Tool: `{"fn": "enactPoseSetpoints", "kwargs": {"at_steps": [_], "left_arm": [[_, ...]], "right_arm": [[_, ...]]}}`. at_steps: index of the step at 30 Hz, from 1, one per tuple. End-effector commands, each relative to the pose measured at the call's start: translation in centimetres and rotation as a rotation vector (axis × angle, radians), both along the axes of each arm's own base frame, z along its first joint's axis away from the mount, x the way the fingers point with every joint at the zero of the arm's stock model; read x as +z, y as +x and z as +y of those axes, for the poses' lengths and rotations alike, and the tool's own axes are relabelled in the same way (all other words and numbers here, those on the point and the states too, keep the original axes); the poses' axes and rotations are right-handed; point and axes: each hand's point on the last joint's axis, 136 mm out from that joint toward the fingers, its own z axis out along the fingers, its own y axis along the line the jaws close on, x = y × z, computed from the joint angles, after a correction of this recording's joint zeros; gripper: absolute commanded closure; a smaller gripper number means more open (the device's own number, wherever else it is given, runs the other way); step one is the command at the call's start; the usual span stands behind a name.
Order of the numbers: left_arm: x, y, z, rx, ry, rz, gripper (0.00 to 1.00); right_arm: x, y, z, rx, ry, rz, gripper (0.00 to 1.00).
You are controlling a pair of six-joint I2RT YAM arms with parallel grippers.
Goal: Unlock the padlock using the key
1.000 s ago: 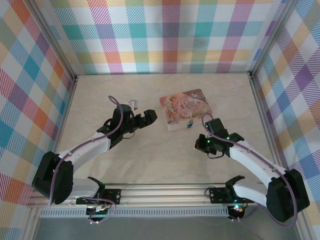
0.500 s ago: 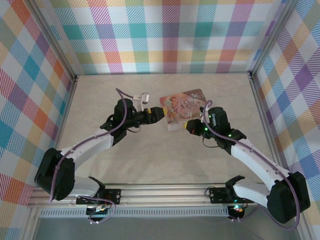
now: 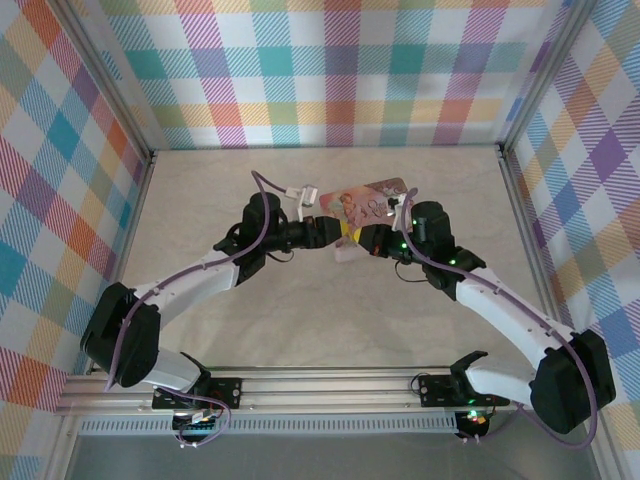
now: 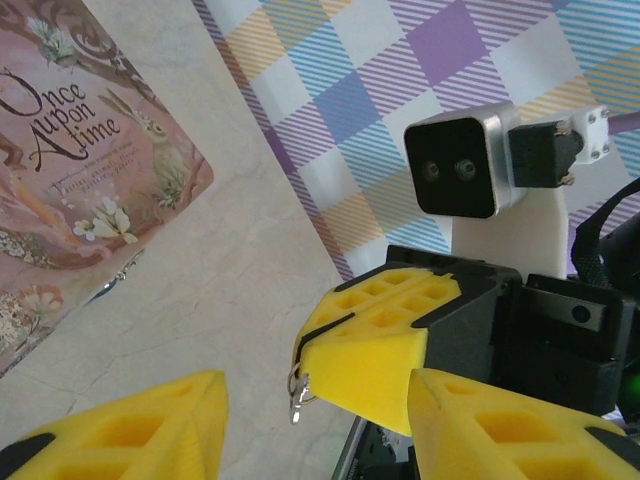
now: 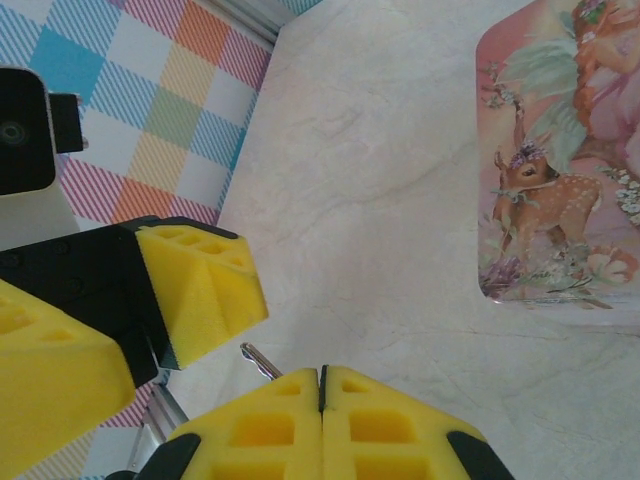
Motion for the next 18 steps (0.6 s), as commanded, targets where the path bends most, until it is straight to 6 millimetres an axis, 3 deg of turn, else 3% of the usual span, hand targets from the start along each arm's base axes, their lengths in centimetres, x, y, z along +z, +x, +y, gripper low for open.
{"fn": "enactPoseSetpoints", "kwargs": {"at_steps": [1, 11, 18], "left_arm": [[1.4, -0.3, -1.0, -0.042, -0.017, -0.049, 0.51], [0.5, 0.2, -1.2, -0.023, -0.001, -0.032, 0.61], [0.2, 0.3, -1.3, -0.023, 0.002, -0.026, 0.75]], "right_arm": [[1.9, 0.3, 0.9, 0.016, 0.055, -0.03, 1.0], [1.7, -0.2, 1.5, 0.042, 0.055, -0.014, 1.0], [1.8, -0.3, 1.8, 0.046, 0.059, -0.013, 1.0]]}}
